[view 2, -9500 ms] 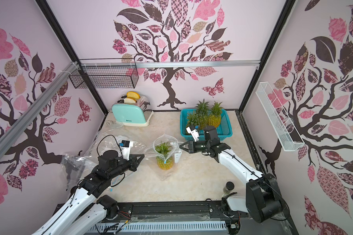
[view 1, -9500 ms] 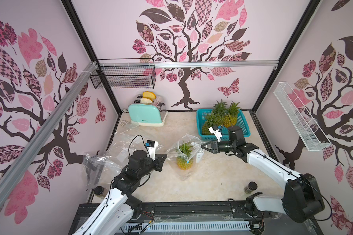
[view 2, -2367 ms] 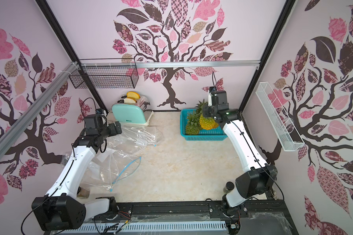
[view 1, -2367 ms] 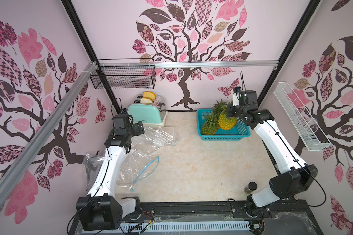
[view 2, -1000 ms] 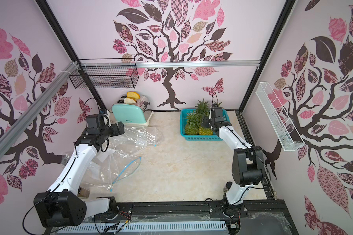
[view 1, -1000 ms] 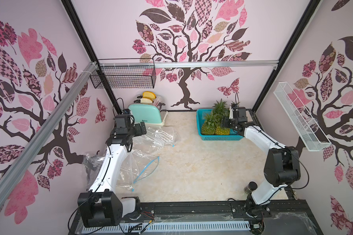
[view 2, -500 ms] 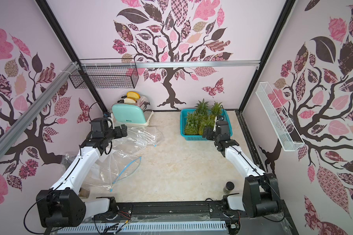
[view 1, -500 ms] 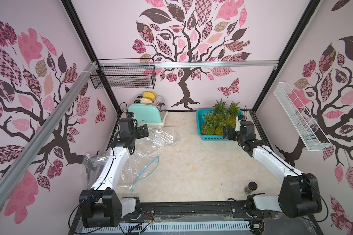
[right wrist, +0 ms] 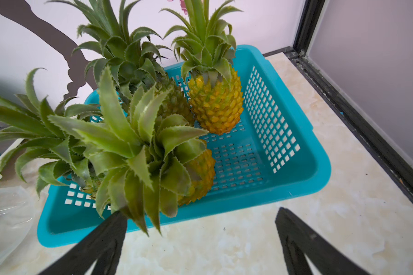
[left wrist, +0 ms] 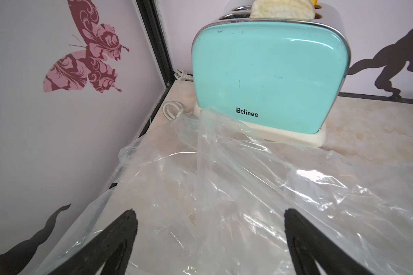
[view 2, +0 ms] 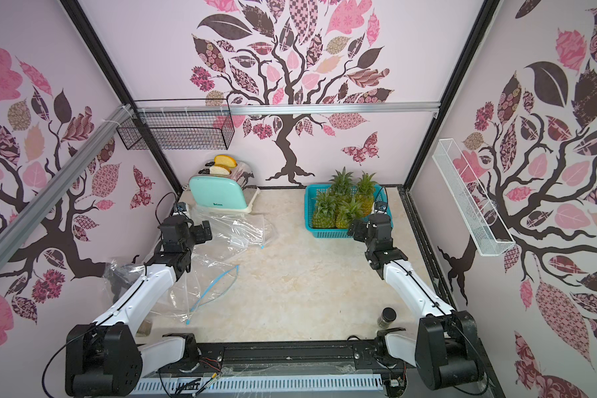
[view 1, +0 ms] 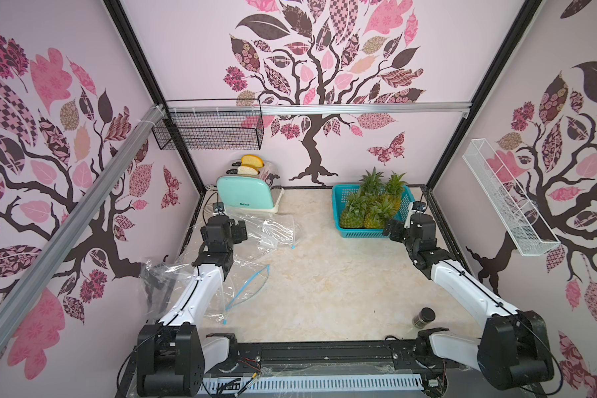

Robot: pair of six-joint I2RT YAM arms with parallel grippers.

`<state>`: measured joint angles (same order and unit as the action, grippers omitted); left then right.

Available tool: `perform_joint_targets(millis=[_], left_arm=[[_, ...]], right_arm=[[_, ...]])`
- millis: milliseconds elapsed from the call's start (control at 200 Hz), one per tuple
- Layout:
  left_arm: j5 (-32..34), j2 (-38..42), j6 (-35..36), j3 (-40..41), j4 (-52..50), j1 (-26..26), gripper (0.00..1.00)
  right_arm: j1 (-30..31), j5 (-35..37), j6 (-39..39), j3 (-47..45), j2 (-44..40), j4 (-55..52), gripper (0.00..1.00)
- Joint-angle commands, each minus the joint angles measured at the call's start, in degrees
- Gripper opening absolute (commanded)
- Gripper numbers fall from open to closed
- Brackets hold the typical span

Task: Open the zip-top bag and take out the pineapple
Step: Place the pineapple in the basket, then reset both arms

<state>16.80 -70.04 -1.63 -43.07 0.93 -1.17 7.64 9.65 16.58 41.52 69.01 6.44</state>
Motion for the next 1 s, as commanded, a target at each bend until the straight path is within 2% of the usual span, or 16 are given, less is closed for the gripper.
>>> perform_joint_targets(millis=[0,80,375,570,830,920,990], left_arm=[[0.6,-2.6,5.0,4.4,7.7,0.5,0.98],[-0.8,-4.0,6.6,7.2,14.5,1.4,0.98],[-9.0,-7.4,3.8,8.9,18.5,2.5,0.98],[-10.4,-10.0,1.7,9.6,20.7,2.5,0.98],[-11.8,-15.3,-0.4,13.3,32.2,2.6,0.98],[-12.4,-18.7,-0.4,15.1,39.3,2.7,0.98],[-13.0,-17.4,-0.3,14.7,35.7,2.8,0.98]], right_arm=[[0.1,2.8,2.6,-1.4,-1.9,2.8,0.99],[0.1,3.9,2.3,-3.7,-2.4,6.0,1.0],[0.1,2.1,0.6,-6.7,-4.1,10.3,1.0],[0.1,0.8,0.9,-5.2,-4.0,7.5,0.99],[0.1,0.1,1.4,-6.2,-4.8,8.6,0.99],[0.1,1.3,1.6,-6.6,-4.7,9.0,0.99],[0.1,1.0,1.5,-6.2,-4.3,8.5,0.99]])
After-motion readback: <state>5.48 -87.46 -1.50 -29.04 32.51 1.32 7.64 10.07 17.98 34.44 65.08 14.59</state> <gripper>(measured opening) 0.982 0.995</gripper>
